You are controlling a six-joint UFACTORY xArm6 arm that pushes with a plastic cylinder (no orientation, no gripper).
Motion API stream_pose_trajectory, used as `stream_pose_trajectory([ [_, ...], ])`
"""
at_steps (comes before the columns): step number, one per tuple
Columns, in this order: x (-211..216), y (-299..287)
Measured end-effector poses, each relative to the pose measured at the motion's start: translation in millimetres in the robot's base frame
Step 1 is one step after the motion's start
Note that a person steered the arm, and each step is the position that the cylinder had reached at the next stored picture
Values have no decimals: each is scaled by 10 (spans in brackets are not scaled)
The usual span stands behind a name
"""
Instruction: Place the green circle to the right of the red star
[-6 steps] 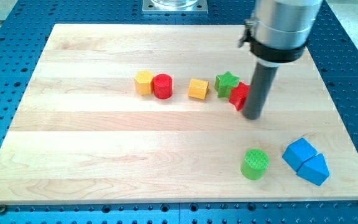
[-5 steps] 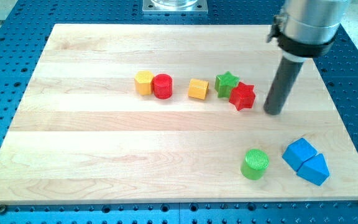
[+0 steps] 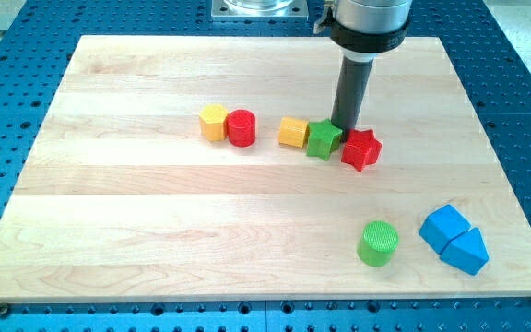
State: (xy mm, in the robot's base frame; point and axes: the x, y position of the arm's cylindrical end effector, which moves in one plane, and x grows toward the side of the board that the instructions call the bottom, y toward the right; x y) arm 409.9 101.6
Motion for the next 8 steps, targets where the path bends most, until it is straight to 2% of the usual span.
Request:
stream_pose_trajectory([
  [1,-338,316],
  [2,-481,1125],
  [3,-298,1529],
  [5,68,1020],
  [6,581,838],
  [7,866,568],
  [8,799,346],
])
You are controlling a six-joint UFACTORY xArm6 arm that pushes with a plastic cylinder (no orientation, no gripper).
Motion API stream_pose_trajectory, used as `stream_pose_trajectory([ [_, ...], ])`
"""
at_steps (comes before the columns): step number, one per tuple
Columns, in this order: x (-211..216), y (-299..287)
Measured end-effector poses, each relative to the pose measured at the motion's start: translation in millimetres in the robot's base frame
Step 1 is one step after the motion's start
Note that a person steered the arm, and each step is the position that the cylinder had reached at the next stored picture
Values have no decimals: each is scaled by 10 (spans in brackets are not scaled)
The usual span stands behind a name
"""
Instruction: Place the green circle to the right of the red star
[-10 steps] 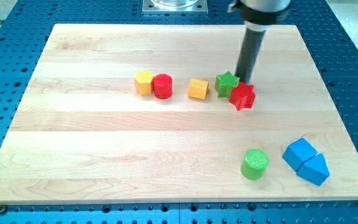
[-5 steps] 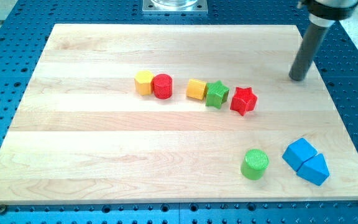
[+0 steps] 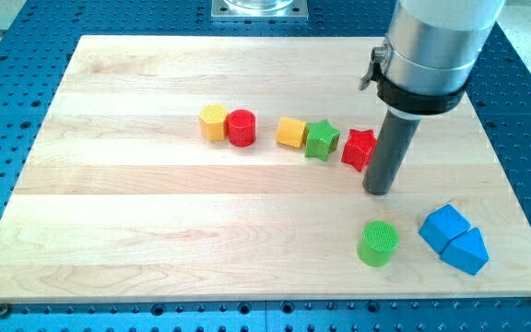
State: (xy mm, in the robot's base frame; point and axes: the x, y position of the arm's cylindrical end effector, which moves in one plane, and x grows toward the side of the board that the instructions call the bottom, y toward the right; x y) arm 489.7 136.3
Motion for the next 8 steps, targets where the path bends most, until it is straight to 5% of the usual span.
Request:
stream_pose_trajectory([
  [3,-171,-211],
  [4,175,-135],
  [6,1245,-1038],
  [8,609,32],
])
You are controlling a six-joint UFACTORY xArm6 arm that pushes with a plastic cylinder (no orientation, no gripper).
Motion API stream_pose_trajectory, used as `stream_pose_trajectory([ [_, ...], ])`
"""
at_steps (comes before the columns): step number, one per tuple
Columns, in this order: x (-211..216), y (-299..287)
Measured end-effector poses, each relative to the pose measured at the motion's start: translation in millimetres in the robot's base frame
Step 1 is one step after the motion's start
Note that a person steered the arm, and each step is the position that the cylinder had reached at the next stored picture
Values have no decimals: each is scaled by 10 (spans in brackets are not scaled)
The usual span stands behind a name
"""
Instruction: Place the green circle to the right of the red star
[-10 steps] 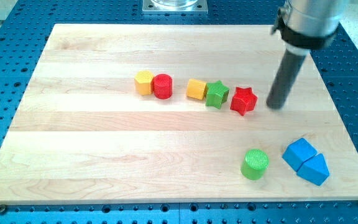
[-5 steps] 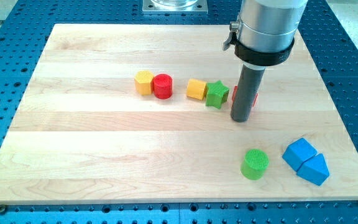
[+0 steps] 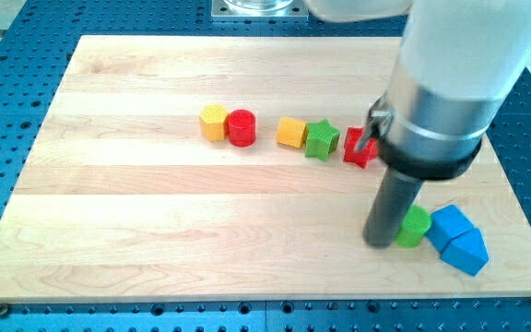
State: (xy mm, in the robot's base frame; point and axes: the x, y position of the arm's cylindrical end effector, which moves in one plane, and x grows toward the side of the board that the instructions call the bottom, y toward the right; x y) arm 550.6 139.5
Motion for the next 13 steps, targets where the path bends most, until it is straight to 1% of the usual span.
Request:
stream_pose_trajectory([
  [1,279,-36],
  [2,341,183],
  [3,-135,321],
  [4,-499,382],
  [5,-336,432],
  [6,-343,669],
  [7,-528,720],
  [8,-600,472],
  [9,-532,1051],
  [10,-891,1293],
  [11,-952,956],
  [13,-972,723],
])
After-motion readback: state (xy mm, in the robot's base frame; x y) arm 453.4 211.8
